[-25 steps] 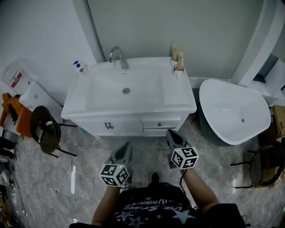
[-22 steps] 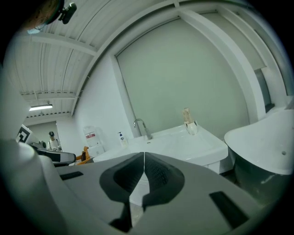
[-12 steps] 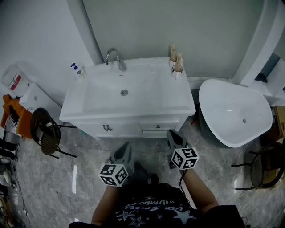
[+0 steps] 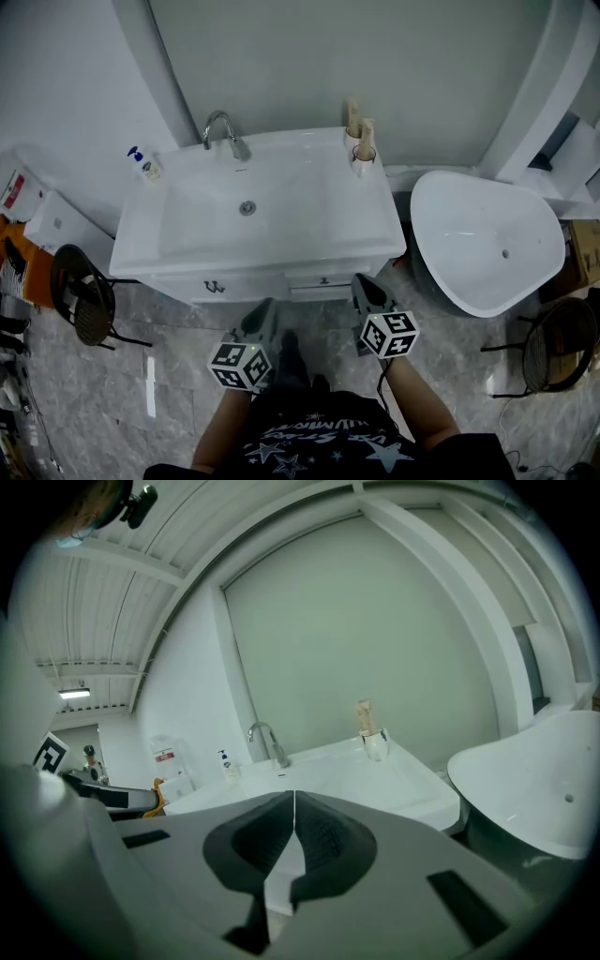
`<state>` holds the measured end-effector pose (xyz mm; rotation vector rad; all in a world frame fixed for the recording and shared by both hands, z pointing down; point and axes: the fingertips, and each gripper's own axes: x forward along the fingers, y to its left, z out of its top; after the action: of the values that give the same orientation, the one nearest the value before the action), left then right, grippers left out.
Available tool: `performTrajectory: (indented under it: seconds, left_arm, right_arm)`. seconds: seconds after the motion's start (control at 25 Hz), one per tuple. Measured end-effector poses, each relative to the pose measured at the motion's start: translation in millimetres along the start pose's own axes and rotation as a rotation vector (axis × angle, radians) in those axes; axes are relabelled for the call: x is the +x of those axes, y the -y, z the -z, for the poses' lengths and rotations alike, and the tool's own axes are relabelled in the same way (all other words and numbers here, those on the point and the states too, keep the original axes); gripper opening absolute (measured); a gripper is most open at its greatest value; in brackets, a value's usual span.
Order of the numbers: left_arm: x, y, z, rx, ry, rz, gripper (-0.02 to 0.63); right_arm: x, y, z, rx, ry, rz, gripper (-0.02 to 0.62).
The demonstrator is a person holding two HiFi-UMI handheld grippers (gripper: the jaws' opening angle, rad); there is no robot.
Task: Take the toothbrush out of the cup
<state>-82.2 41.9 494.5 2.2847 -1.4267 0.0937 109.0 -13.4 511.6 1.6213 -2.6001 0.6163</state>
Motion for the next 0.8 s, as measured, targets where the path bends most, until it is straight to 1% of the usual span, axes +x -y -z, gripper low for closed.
performTrajectory:
  seconds: [0.2, 0.44, 0.64, 0.8]
  left_arm:
    - [28.3, -31.8, -13.5, -0.025, -0.008, 0.008, 0.021]
    - [63.4, -80.2, -44.2, -0.044, 0.0, 0.006, 0.021]
    - [93.6, -108.7, -58.8, -0.05, -0.018, 0.036, 0.021]
    - [117.4, -125.0, -69.1, -0.052, -0.034, 0.069, 0.021]
  right_arm:
    - [42.1, 5.9, -9.3, -0.007, -0.018, 0.018, 0.014]
    - [99.0, 6.0, -32.3, -0.043, -0.019, 0.036, 0.014]
    - [135.0, 3.1, -40.2, -0.107, -0.045, 0.062, 0.014]
    - [155.7, 11.3, -48.1, -0.111, -0.054, 0.099, 0.014]
